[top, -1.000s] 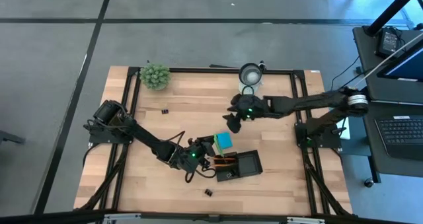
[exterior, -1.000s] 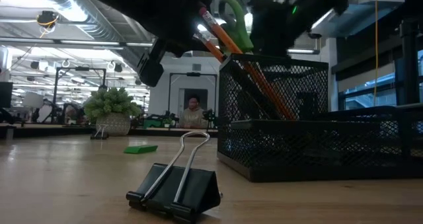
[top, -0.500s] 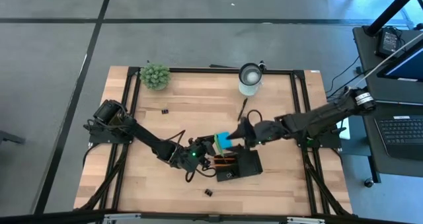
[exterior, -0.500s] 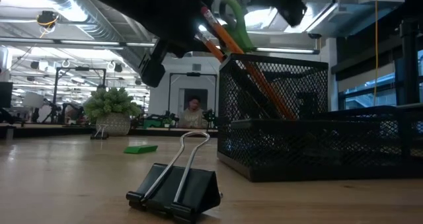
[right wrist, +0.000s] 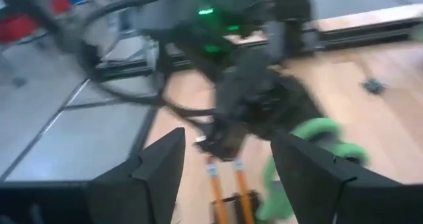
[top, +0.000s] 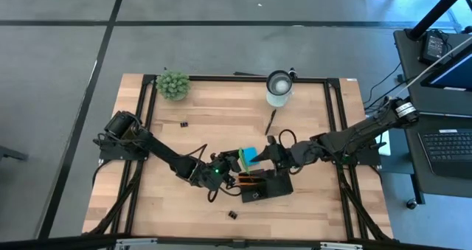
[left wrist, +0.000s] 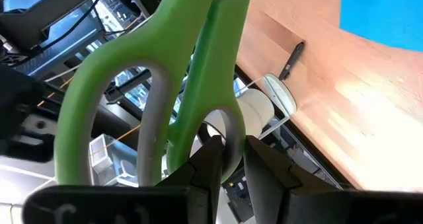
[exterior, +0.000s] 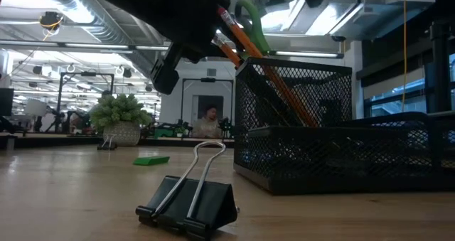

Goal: Pick and place office supplies into organizer
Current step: Put the scissors into the top left slot of the desk organizer

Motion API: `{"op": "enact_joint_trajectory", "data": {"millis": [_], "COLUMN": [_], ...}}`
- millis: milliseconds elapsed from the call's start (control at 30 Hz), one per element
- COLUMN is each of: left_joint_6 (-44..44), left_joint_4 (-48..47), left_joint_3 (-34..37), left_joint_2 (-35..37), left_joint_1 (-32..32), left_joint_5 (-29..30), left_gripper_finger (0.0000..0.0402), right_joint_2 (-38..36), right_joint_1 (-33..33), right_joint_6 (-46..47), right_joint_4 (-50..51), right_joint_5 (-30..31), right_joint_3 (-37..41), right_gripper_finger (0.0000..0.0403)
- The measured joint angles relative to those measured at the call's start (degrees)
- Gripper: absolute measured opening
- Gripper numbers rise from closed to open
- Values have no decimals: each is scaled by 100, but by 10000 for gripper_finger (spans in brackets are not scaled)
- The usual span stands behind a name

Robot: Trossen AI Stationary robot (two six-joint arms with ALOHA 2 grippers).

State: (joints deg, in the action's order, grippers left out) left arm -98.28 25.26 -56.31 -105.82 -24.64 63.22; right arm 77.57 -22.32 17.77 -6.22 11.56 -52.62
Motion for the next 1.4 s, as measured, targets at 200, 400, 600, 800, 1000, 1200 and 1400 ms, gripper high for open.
{"op": "enact_joint_trajectory", "data": {"millis": [200, 400, 600, 800, 1000, 1200, 1400], "left_joint_6": [-2, -2, -2, 0, 0, -6, -4], "left_joint_4": [9, 20, 20, 22, 20, -21, -15], "left_joint_3": [0, 0, 0, 0, 0, 0, 2], "left_joint_2": [0, 0, 0, 0, 0, 0, 0], "left_joint_1": [0, 0, 0, 0, 2, 0, 4], "left_joint_5": [3, 7, 7, 11, 75, 136, 175], "left_gripper_finger": [58, 58, 58, 58, 58, 58, 58], "right_joint_2": [368, 660, 808, 865, 921, 1126, 1169], "right_joint_1": [41, 106, 277, 269, 273, 333, 402], "right_joint_6": [159, 174, 527, 603, 622, 657, 687], "right_joint_4": [-56, -102, -150, -362, -387, -614, -659], "right_joint_5": [294, 585, 556, 368, 340, 343, 319], "right_joint_3": [-2, 0, 0, 2, 2, 0, -1], "right_gripper_finger": [228, 228, 228, 228, 228, 228, 228]}}
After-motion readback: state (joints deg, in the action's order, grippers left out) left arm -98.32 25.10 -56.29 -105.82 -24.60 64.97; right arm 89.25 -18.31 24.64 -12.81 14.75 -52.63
